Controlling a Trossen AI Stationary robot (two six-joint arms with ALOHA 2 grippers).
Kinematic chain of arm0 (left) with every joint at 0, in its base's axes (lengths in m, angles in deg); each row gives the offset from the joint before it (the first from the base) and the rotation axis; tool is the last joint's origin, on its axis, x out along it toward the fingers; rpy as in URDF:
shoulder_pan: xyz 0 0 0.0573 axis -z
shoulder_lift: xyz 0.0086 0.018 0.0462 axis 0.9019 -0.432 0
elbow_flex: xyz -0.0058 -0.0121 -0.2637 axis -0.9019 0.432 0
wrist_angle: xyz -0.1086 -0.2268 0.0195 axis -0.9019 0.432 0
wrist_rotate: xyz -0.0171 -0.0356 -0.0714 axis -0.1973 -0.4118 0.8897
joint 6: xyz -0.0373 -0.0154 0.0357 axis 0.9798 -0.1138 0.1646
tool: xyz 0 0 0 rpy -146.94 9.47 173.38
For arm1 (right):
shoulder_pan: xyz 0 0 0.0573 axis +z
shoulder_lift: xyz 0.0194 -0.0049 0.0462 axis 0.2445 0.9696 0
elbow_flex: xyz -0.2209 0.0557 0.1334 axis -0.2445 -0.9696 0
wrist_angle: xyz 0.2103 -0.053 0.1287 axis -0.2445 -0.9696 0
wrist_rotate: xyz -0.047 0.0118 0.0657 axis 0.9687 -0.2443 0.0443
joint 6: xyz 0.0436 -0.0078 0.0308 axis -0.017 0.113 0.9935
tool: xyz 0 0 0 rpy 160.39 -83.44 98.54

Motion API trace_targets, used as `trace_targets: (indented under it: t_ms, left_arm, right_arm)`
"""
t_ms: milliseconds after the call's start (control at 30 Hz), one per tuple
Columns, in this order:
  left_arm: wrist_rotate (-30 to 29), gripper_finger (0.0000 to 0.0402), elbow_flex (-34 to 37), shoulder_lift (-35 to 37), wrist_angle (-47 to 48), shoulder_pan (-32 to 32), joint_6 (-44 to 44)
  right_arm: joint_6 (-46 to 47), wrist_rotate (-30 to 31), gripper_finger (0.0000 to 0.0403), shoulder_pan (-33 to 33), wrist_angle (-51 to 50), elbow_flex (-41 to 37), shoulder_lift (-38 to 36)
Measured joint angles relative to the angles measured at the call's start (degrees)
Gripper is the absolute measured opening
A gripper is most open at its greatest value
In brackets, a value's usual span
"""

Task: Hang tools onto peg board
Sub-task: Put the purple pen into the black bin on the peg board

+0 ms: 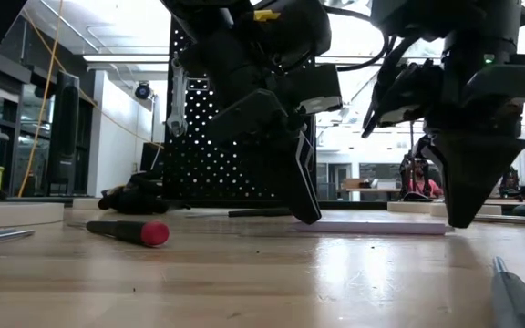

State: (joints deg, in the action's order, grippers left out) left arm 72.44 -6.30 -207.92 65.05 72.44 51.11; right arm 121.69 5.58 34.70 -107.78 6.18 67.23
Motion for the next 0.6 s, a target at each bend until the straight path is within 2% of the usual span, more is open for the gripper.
trace_targets:
  t_ms: [600]
  left_arm:
    - [0.05, 0.0136, -0.02, 0.00, -0.21, -0.02, -0.12]
  right_arm:
    - [-2.23, -0.11, 0.0000, -0.05, -0.04, 0.15, -1.86]
